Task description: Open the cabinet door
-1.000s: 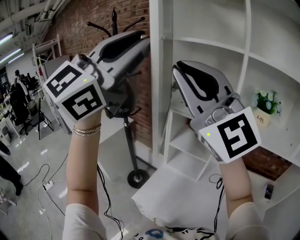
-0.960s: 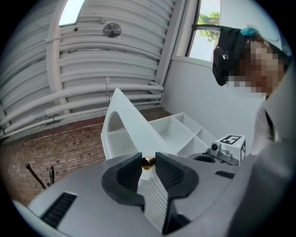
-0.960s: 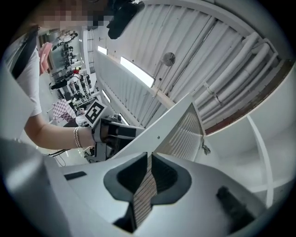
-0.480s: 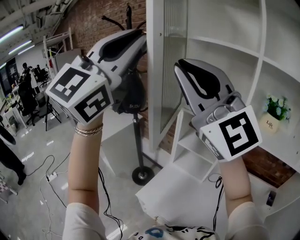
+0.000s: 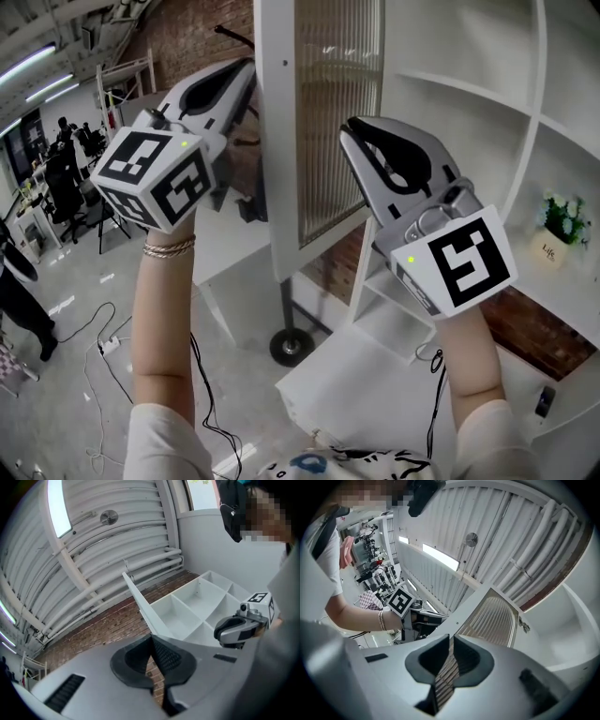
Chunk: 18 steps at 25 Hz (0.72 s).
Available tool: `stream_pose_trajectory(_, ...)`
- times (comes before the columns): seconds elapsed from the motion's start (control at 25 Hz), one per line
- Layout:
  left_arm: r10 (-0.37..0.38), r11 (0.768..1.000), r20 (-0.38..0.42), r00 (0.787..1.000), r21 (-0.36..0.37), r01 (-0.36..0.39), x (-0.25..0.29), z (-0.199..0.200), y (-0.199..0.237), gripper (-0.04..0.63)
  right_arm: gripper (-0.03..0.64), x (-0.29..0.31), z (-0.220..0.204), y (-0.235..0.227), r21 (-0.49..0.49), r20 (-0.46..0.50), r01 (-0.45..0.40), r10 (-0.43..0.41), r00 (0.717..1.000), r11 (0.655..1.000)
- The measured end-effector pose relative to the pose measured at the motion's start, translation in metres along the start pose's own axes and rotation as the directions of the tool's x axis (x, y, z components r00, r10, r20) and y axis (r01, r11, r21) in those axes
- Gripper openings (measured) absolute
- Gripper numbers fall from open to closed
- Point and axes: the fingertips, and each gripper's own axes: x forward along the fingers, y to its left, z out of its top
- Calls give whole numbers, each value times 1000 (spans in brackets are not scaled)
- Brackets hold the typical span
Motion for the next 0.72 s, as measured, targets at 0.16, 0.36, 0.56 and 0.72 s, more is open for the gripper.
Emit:
stream_pose_trajectory(0.16, 26, 1000, -17, 1000, 7, -26, -4, -5, 11, 15, 31, 3, -2, 2, 11, 5, -8, 8, 1000, 1000)
stream_pose_trajectory(0.36, 28, 999, -32, 999, 16, -28, -8, -6, 0, 15, 31, 4, -10, 2, 29, 1, -8, 8, 1000, 1000)
stream_pose_trajectory(0.56, 31, 997, -56, 998, 66, -27, -21, 3, -15, 15, 31, 0, -17, 2, 43, -12, 0, 1, 1000, 999)
stream_pose_trajectory(0.72, -19, 998, -89, 996, 59, 25, -26, 0, -44, 15, 31, -15, -27, -2, 60, -33, 24, -22, 999, 998)
